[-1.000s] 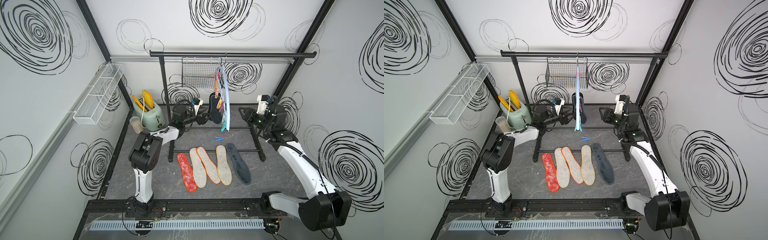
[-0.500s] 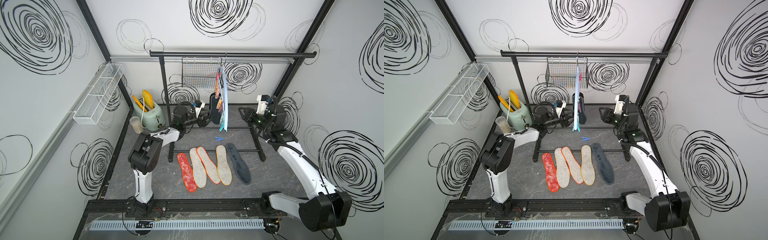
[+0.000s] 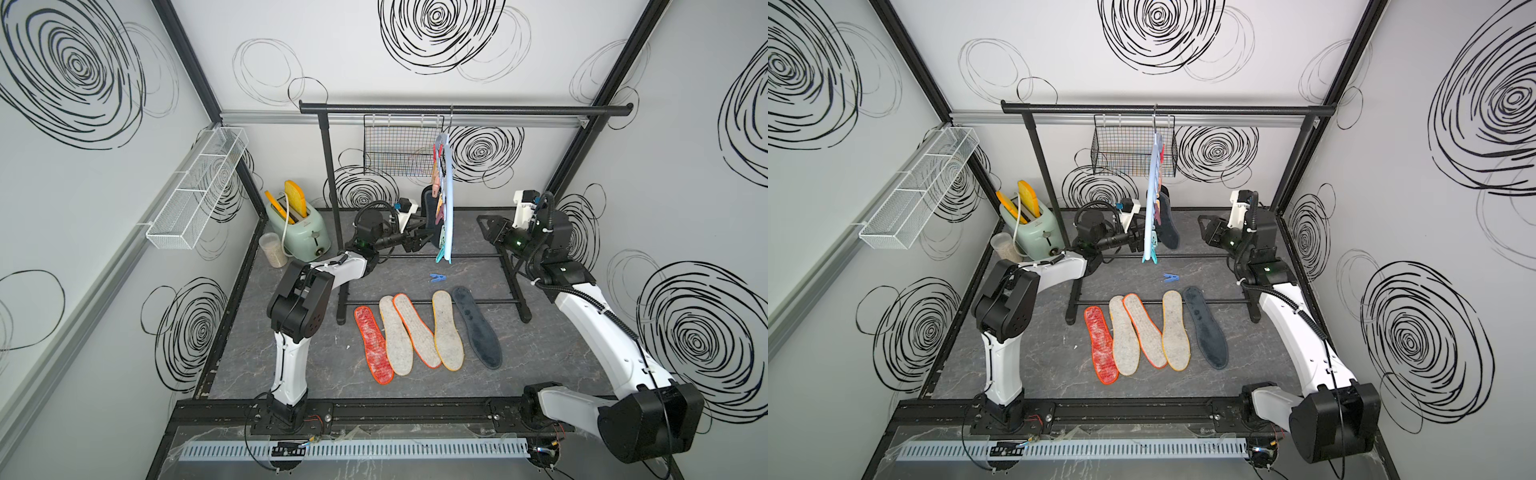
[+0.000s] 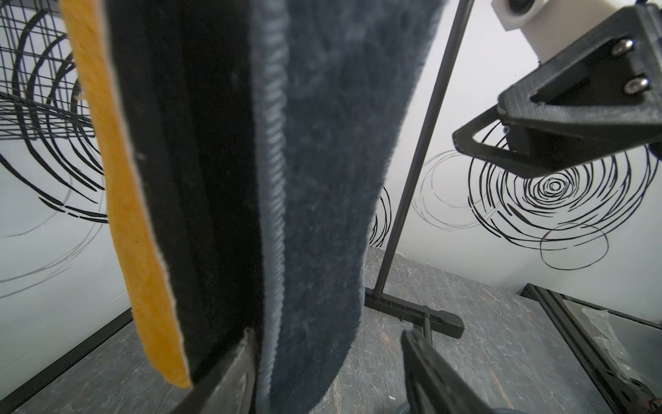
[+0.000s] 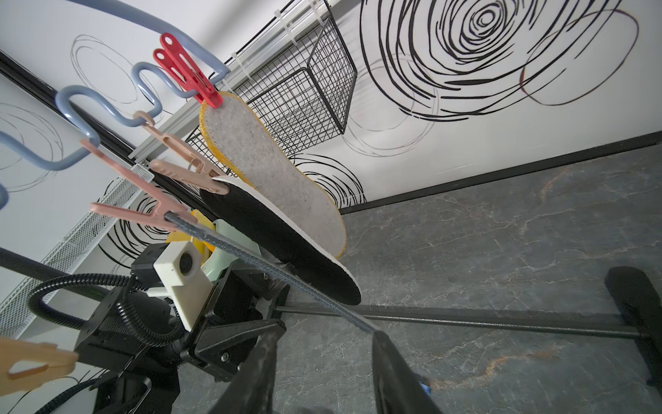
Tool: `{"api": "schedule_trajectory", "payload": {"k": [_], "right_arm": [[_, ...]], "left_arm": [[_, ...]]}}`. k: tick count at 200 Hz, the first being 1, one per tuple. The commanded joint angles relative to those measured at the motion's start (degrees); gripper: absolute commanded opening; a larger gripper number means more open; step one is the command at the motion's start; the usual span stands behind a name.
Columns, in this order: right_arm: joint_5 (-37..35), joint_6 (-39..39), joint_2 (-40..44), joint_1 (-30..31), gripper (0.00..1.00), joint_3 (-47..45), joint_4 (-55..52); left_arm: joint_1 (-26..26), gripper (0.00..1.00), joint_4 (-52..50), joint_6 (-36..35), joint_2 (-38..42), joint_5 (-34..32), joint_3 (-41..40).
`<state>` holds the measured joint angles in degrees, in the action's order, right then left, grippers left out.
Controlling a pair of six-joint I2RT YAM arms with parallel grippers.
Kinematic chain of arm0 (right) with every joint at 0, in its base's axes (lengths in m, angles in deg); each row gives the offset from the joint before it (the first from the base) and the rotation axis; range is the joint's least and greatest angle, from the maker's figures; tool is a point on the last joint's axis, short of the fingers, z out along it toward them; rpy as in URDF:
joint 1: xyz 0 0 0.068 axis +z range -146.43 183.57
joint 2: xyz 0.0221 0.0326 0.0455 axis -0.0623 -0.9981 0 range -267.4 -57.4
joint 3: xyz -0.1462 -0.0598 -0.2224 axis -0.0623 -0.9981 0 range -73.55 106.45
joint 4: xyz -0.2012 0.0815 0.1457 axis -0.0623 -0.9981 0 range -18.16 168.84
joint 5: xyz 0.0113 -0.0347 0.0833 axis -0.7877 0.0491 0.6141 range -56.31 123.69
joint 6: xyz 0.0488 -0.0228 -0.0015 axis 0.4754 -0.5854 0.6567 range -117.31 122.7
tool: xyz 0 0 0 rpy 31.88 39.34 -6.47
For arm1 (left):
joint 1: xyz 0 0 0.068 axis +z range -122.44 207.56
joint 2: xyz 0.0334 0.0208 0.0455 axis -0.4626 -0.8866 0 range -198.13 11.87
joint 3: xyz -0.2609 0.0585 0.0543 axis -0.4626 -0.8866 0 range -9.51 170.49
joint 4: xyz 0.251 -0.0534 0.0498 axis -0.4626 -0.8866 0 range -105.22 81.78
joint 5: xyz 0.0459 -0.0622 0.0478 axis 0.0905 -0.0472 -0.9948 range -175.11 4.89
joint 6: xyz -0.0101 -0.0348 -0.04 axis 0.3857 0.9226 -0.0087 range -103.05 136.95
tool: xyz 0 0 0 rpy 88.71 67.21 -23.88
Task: Take the shoe insoles off the hanger
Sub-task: Remove the insole from the hanger.
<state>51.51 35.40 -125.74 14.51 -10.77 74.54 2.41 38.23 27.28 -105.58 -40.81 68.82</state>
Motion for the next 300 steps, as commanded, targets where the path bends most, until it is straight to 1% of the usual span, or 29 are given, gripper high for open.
{"api": "schedule_trajectory", "payload": {"k": [1, 28, 79, 100, 145, 159, 170, 174, 183, 188, 211, 230, 238, 263, 300], "right_arm": [[-0.56, -0.45, 1.01, 0.48, 0.46, -0.71, 0.72], [-0.53, -0.59, 0.84, 0.46, 0.46, -0.56, 0.7], [-0.25, -0.48, 0.48, 0.75, 0.46, -0.23, 0.64], [-0.42, -0.56, 0.49, 0.88, 0.46, -0.25, 0.62], [-0.51, -0.45, 0.4, 1.1, 0.46, -0.12, 0.69], [-0.68, -0.45, 0.37, 1.1, 0.46, 0.07, 0.49], [-0.9, -0.55, 0.39, 1.1, 0.46, 0.27, 0.28], [-0.93, -0.54, 0.38, 1.1, 0.46, 0.33, 0.14], [-0.79, -0.69, 0.4, 1.06, 0.46, 0.56, -0.14], [-0.77, -0.8, 0.46, 1.14, 0.46, 0.67, -0.3], [-1.22, -1.24, 0.57, 1.28, 0.46, 0.8, -0.65], [-1.32, -1.33, 0.53, 1.36, 0.46, 0.85, -0.74], [-1.23, -1.4, 0.51, 1.36, 0.46, 0.85, -0.72], [-1.43, -1.33, 0.44, 1.37, 0.46, 0.5, -0.34], [-1.19, -1.24, 0.49, 1.45, 0.46, 0.33, -0.4]], "left_arm": [[1.55, 0.69, 4.08, 0.97, -0.97, -2.32, 0.36], [2.65, 0.69, 5.52, 2.85, -2.14, -0.59, 1.41], [1.3, 0.69, 5.31, 2.09, -3.25, 4.41, 3.32], [1.24, 0.65, 5.13, 2.17, -2.96, 4.74, 3.07], [0.72, 0.49, 6.48, 3.41, -1.55, 4.95, 1.57], [0.08, 0.48, 7.2, 3.79, -1.56, 5.1, 1.66], [-0.27, 0.51, 7.01, 3.43, -1.64, 4.57, 1.82], [-0.34, 0.55, 6.77, 3.2, -1.64, 4.15, 1.91], [-0.28, 0.66, 5.89, 2.5, -1.73, 2.34, 2.13], [-0.13, 0.69, 5.32, 2.1, -1.73, 1.13, 2.26], [1.17, 0.75, 5.25, 2.71, -2.68, -0.92, 3.12], [2.02, 0.75, 5.57, 3.38, -3.93, -0.96, 4.21], [2.29, 0.74, 5.7, 3.94, -4.55, -0.15, 4.91], [2.11, 0.63, 7.94, 5.78, -5.43, 3.26, 5.04], [0.78, 0.49, 8.47, 5.74, -4.56, 4.4, 4.02]]}}
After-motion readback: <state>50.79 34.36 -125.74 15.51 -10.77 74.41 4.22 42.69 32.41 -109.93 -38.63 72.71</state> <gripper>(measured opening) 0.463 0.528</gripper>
